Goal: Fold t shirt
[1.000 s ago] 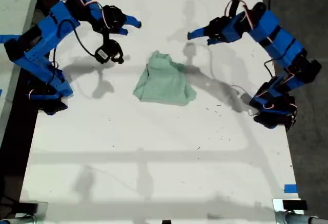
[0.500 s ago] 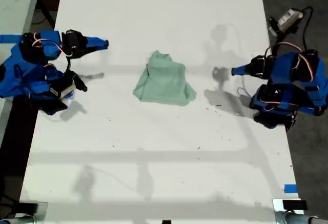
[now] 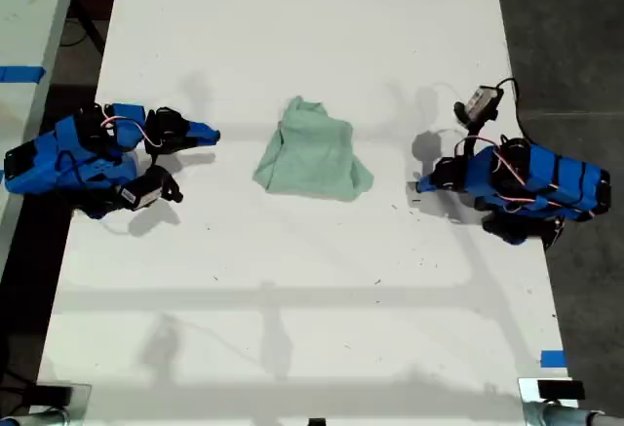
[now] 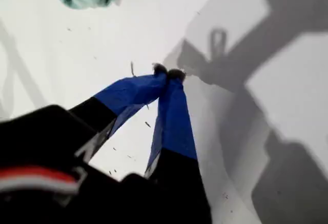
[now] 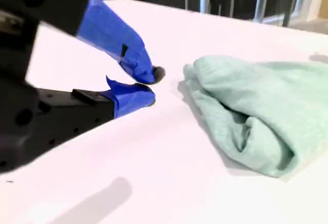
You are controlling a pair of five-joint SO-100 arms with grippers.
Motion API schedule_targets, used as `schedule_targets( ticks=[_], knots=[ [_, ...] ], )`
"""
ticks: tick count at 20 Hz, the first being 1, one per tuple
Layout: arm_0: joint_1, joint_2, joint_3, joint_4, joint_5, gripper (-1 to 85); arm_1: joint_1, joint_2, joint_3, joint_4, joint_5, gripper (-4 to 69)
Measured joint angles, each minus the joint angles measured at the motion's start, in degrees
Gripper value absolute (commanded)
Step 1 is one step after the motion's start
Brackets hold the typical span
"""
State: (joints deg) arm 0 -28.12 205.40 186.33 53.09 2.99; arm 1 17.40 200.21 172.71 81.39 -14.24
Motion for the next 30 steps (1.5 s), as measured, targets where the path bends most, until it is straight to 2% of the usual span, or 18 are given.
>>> schedule_targets(
  ticks=[3, 5, 6, 8, 12, 15, 16, 30],
  knots=[
    [-0.3, 0.1, 0.0, 3.8, 2.9, 10.4, 0.3, 0.1, 1.2, -0.3, 1.7, 9.4],
    [-0.4, 0.1, 0.0, 4.5, 9.6, 10.4, 0.0, 0.1, 1.3, -0.3, 1.8, 9.4],
    [0.1, 0.1, 0.0, 4.5, 10.1, 10.4, -0.5, 0.1, 1.3, -0.3, -0.8, 9.3],
    [2.4, 0.1, 0.0, 4.5, 4.0, 10.4, -1.3, 0.1, 1.3, -0.3, -11.2, 8.9],
    [3.9, 0.1, 0.0, 4.5, 6.9, 10.4, -5.4, 0.1, 1.3, -0.3, -19.7, 8.3],
    [4.0, 0.1, 0.0, 4.5, 6.9, 10.4, -6.8, 0.1, 1.5, -0.3, -30.5, 7.1],
    [4.2, 0.1, 0.0, 4.5, 6.9, 10.4, -6.9, 0.1, 1.5, -0.3, -31.6, 6.9],
    [4.2, 0.1, 0.0, 4.5, 6.9, 10.4, -6.8, 0.1, 1.5, -0.3, -32.3, 5.0]
  ],
)
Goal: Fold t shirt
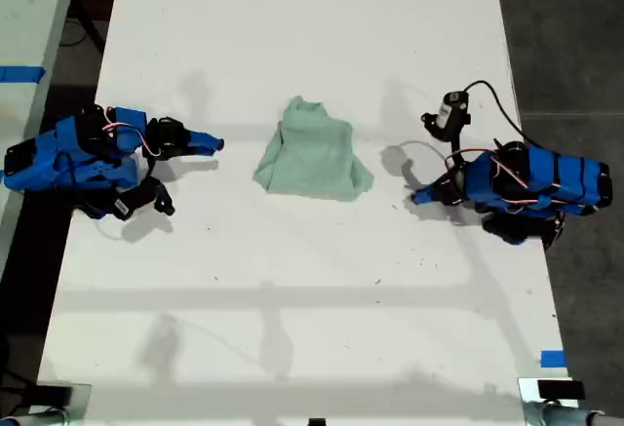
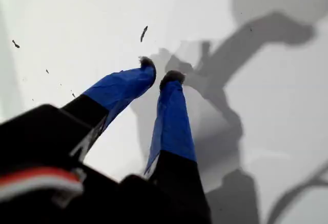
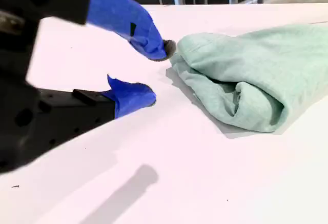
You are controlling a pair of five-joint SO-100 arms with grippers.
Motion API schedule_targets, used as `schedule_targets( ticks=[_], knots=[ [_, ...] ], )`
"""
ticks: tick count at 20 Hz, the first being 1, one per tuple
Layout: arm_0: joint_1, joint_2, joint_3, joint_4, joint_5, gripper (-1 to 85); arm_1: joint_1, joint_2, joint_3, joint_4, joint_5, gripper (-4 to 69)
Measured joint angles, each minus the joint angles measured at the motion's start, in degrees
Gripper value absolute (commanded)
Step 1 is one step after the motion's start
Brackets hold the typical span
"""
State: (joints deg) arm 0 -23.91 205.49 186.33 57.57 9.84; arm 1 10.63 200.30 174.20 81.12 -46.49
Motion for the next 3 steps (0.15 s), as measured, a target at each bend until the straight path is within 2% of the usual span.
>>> schedule_targets(
  ticks=[3],
  knots=[
    [0.0, 0.0, 0.0, 0.0, 0.1, 10.6, 0.0, 0.0, 0.0, 0.0, 0.0, 4.9]
  ],
)
